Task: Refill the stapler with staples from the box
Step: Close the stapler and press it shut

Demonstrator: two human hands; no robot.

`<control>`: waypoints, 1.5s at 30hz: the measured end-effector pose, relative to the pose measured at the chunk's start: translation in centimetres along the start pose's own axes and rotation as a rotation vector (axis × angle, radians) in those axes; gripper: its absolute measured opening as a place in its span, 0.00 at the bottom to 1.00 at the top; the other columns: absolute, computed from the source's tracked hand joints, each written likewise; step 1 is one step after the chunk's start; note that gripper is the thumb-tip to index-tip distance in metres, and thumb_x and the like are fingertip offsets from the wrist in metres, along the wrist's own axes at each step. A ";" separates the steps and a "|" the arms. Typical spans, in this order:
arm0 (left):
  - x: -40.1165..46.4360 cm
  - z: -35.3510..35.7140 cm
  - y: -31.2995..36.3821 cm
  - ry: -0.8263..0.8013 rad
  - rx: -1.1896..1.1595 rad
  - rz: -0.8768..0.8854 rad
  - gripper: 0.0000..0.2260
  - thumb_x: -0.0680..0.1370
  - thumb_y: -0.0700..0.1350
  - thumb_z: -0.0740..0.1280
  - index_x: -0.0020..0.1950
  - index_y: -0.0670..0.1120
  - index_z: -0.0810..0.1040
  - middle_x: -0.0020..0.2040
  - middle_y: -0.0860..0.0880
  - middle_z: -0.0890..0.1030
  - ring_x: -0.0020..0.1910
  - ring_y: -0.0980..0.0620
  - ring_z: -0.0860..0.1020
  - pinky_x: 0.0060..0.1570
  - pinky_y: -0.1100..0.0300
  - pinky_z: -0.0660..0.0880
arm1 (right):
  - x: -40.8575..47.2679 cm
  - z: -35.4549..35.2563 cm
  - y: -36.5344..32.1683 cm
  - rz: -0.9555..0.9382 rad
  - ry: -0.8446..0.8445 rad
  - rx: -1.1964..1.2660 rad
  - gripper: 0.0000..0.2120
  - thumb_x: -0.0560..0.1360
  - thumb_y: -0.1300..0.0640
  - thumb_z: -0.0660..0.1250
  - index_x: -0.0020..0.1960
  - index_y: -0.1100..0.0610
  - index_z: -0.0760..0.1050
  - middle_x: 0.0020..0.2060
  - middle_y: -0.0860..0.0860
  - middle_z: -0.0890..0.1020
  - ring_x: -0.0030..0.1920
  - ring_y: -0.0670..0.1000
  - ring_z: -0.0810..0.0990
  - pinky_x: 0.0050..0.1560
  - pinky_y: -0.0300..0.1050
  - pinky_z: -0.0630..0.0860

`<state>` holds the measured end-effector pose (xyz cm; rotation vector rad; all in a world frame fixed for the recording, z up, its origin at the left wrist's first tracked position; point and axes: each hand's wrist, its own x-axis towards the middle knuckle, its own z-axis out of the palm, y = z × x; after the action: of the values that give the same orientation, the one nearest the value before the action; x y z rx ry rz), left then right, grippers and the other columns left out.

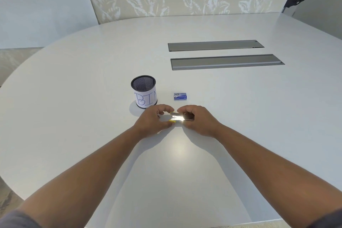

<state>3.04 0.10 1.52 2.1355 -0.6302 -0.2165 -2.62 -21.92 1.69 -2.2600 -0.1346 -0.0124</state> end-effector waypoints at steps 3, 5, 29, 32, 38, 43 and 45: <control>0.0 -0.1 -0.3 -0.004 0.008 0.001 0.17 0.70 0.46 0.80 0.58 0.54 0.83 0.50 0.59 0.82 0.46 0.65 0.75 0.46 0.70 0.69 | -0.3 -0.1 0.4 0.013 0.022 0.036 0.15 0.73 0.60 0.74 0.59 0.50 0.81 0.50 0.40 0.84 0.49 0.35 0.80 0.50 0.27 0.73; 0.1 -0.2 -0.5 -0.013 0.003 -0.007 0.17 0.70 0.46 0.80 0.57 0.54 0.83 0.49 0.59 0.82 0.45 0.65 0.74 0.46 0.68 0.69 | -0.4 -0.1 0.5 0.010 0.036 0.049 0.14 0.73 0.58 0.75 0.57 0.50 0.82 0.49 0.41 0.84 0.48 0.38 0.81 0.50 0.30 0.75; 0.1 -0.6 -0.6 -0.045 0.024 -0.026 0.18 0.69 0.49 0.81 0.56 0.59 0.81 0.45 0.59 0.79 0.42 0.67 0.72 0.45 0.67 0.70 | -0.5 0.0 1.1 0.012 0.055 0.054 0.14 0.73 0.62 0.75 0.57 0.53 0.82 0.47 0.41 0.84 0.45 0.32 0.79 0.48 0.25 0.70; 0.1 -0.5 -0.6 -0.045 0.020 -0.026 0.18 0.69 0.49 0.81 0.56 0.59 0.81 0.47 0.57 0.80 0.42 0.67 0.72 0.47 0.66 0.70 | -0.5 0.0 1.2 0.011 0.057 0.054 0.14 0.73 0.62 0.74 0.57 0.53 0.82 0.47 0.41 0.84 0.45 0.32 0.79 0.48 0.24 0.70; 0.1 -0.5 -0.5 -0.040 0.021 -0.032 0.19 0.69 0.49 0.81 0.57 0.57 0.81 0.50 0.53 0.81 0.43 0.64 0.72 0.48 0.66 0.70 | -0.5 -0.1 1.2 0.005 0.058 0.048 0.14 0.73 0.62 0.74 0.58 0.54 0.82 0.48 0.44 0.84 0.45 0.33 0.79 0.49 0.25 0.71; 0.0 -0.4 -0.3 -0.036 0.017 -0.039 0.18 0.70 0.48 0.80 0.58 0.56 0.81 0.50 0.52 0.82 0.43 0.62 0.73 0.48 0.65 0.70 | -0.5 0.0 1.1 -0.005 0.065 0.039 0.14 0.73 0.63 0.74 0.57 0.54 0.82 0.47 0.42 0.84 0.45 0.32 0.79 0.49 0.25 0.71; -0.1 -0.5 -0.2 -0.037 0.015 -0.039 0.17 0.71 0.47 0.80 0.57 0.55 0.81 0.49 0.51 0.82 0.43 0.60 0.73 0.47 0.64 0.70 | -0.4 0.0 1.1 -0.007 0.064 0.032 0.13 0.73 0.62 0.74 0.57 0.53 0.82 0.47 0.41 0.83 0.45 0.32 0.79 0.49 0.25 0.70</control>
<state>3.20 0.61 1.61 2.1639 -0.6141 -0.2737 -2.91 -22.67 0.82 -2.2247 -0.1081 -0.0854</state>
